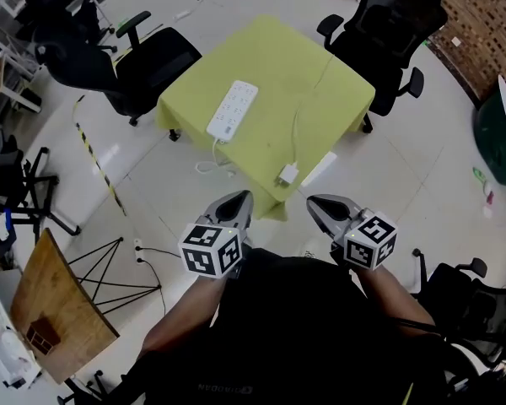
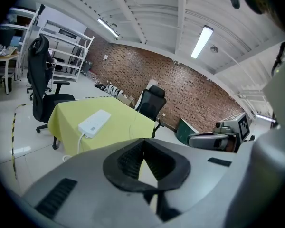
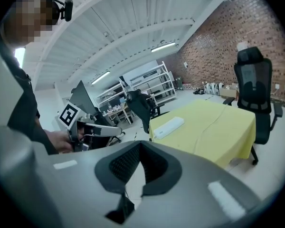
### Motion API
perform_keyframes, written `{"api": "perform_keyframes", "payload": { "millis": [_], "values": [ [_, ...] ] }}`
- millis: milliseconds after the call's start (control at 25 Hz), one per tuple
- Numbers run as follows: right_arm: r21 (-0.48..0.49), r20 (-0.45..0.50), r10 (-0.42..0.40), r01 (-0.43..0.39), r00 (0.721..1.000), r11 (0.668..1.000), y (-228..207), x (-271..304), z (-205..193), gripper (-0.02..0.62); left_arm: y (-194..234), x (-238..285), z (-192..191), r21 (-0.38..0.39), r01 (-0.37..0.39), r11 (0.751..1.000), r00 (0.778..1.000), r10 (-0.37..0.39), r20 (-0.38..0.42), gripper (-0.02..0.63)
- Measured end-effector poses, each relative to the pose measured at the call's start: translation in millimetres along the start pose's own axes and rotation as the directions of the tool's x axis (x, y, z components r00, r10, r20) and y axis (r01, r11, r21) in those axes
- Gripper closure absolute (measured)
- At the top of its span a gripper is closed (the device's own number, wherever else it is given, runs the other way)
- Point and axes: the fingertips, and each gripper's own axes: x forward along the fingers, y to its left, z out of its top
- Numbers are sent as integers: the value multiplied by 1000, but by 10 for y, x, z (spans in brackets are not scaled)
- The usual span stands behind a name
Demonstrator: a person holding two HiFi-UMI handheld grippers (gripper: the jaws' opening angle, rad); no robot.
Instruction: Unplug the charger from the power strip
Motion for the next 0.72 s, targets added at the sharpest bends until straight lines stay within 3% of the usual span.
{"api": "perform_keyframes", "payload": {
  "millis": [720],
  "values": [
    [81, 70, 24, -30, 997, 996, 19, -93, -37, 595, -186, 11, -16, 45, 16, 999, 1000, -15, -20, 600]
  ]
}}
